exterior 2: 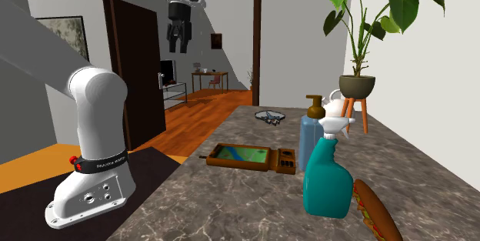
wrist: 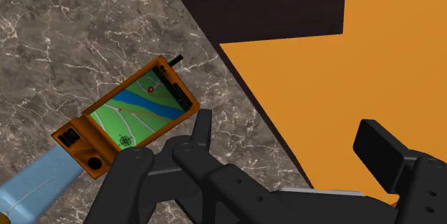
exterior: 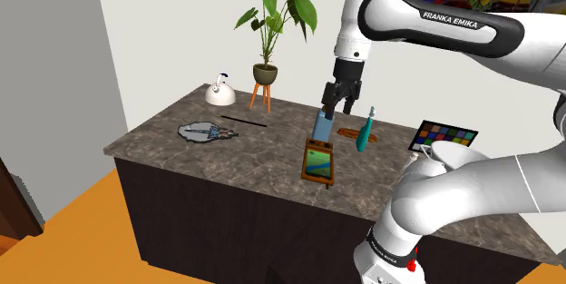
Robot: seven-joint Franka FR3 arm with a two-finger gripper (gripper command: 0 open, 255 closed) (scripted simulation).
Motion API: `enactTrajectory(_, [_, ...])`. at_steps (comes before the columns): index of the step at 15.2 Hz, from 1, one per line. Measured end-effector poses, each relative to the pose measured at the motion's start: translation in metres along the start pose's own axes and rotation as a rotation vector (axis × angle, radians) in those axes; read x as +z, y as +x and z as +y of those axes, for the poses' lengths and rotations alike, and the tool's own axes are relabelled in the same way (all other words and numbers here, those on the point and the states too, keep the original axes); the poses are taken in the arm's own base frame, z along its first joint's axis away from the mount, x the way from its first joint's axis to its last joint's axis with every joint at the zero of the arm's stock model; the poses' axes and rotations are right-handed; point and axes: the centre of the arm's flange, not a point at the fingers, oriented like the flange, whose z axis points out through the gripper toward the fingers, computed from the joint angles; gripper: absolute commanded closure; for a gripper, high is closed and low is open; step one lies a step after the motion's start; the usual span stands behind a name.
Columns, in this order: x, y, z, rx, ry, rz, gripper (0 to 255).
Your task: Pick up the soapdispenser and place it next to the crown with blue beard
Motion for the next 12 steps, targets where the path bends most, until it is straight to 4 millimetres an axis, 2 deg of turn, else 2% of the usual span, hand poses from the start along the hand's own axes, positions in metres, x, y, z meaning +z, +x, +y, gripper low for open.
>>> enactTrajectory(1, [0.000, 0.000, 0.000, 0.000, 0.000, 0.000, 0])
enactTrajectory(3, [0.002, 0.008, 0.013, -0.003, -0.001, 0.003, 0])
enactTrajectory(11, [0.018, 0.057, 0.099, -0.029, -0.008, 0.024, 0])
enactTrajectory(12, [0.020, 0.067, 0.107, -0.033, -0.009, 0.027, 0])
